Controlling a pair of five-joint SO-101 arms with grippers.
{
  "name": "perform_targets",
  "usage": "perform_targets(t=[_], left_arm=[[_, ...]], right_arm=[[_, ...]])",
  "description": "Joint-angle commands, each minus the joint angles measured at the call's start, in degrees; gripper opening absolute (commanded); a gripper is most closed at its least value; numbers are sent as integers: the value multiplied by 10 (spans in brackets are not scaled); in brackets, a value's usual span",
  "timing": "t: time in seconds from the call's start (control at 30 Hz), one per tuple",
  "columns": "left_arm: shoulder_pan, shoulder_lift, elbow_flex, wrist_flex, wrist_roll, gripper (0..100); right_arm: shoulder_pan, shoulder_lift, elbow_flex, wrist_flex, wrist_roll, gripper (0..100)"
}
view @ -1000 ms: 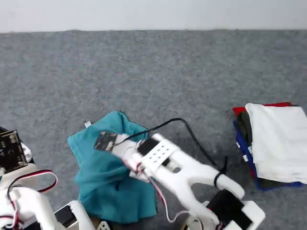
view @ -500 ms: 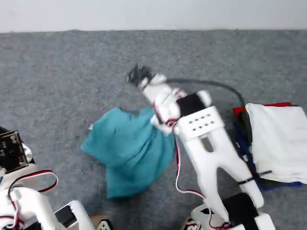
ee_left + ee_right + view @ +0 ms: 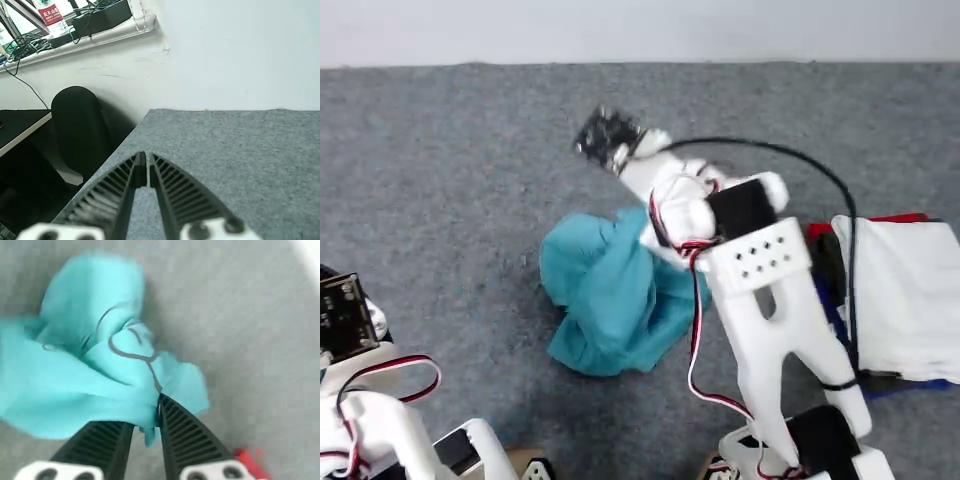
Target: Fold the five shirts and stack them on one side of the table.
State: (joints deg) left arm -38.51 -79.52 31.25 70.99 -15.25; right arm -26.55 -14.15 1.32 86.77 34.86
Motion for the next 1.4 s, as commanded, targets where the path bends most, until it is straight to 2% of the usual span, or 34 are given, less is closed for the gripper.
perform_targets(t=[0.0, 0.1, 0.2, 0.3, 0.43, 0.57, 0.7, 0.83, 1.1, 1.37], left_arm=[[0, 3, -1, -10, 4, 18], [0, 3, -1, -10, 4, 18], [0, 3, -1, -10, 4, 18], [0, 3, -1, -8, 4, 18], [0, 3, -1, -6, 4, 18], [0, 3, -1, -6, 4, 18], [0, 3, -1, -6, 4, 18], [0, 3, -1, -6, 4, 18], [0, 3, 0, -6, 4, 18], [0, 3, 0, 2, 4, 18]], right_arm=[[-41, -21, 128, 10, -18, 43], [-142, -20, 251, 16, -72, 142], [-250, -26, 315, -10, -88, 212], [-264, -40, 272, -7, -77, 217], [-184, -79, 165, 36, -73, 217], [-67, -102, 84, 75, -71, 218], [47, -91, 122, 52, -68, 218], [117, -70, 229, -24, -72, 218], [152, -36, 367, -179, -105, 218], [148, 35, 393, -196, -113, 216]])
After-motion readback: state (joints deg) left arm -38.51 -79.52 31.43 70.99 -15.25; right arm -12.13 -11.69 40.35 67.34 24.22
